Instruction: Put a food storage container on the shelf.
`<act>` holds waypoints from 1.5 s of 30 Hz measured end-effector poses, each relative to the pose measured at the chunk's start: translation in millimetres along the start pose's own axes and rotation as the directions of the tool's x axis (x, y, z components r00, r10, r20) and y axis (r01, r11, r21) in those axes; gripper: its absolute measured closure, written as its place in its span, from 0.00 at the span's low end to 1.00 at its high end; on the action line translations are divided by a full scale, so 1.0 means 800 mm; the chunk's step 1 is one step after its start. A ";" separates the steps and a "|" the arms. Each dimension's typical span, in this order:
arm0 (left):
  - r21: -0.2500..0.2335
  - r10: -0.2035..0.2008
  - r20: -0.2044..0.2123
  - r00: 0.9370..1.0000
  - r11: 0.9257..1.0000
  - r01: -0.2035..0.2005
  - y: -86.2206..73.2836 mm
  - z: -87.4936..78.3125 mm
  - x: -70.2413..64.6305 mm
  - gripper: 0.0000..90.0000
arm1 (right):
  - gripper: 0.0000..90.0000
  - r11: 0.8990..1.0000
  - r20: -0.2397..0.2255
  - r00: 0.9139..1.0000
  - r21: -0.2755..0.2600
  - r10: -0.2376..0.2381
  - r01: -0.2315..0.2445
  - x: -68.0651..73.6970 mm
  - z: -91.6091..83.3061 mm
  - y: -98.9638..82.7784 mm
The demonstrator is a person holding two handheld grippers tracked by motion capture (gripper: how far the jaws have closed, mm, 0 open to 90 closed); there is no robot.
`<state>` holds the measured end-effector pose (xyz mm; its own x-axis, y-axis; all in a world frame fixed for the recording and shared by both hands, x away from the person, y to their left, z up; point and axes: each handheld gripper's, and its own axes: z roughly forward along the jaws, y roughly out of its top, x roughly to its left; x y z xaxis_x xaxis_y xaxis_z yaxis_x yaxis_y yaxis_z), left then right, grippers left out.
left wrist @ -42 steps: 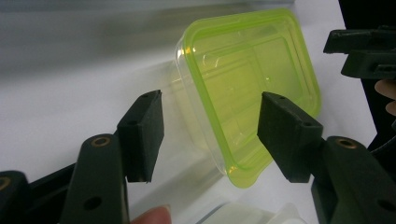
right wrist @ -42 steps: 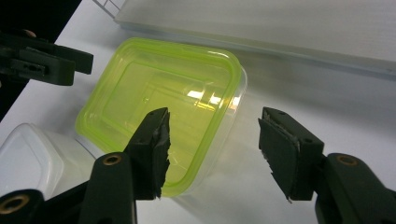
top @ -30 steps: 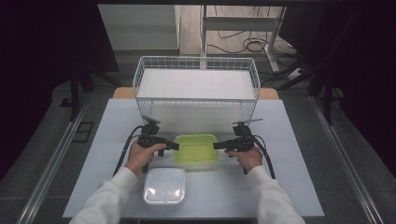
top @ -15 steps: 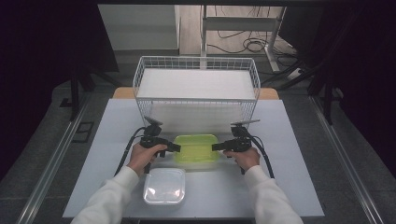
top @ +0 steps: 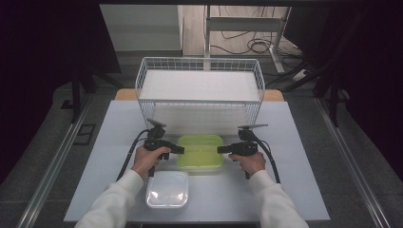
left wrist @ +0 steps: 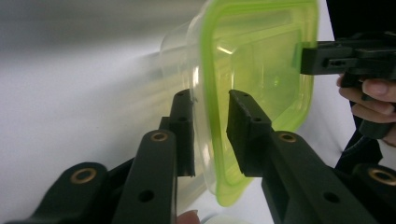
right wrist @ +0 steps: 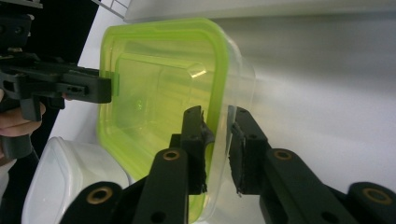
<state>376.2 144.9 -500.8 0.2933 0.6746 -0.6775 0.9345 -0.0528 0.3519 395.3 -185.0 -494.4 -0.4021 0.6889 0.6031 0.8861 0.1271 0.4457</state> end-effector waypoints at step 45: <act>-0.221 0.285 -0.003 0.958 0.935 -0.279 -0.013 -0.074 -0.073 0.87 | 0.86 0.951 -0.060 0.965 -0.194 -0.255 0.239 0.053 -0.075 -0.007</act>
<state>337.5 150.0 -426.7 0.5469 0.6339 -0.5469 0.7471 -0.0747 0.6605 359.4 -199.1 -432.0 -0.6276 0.5900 0.5080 0.7024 0.1475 0.6964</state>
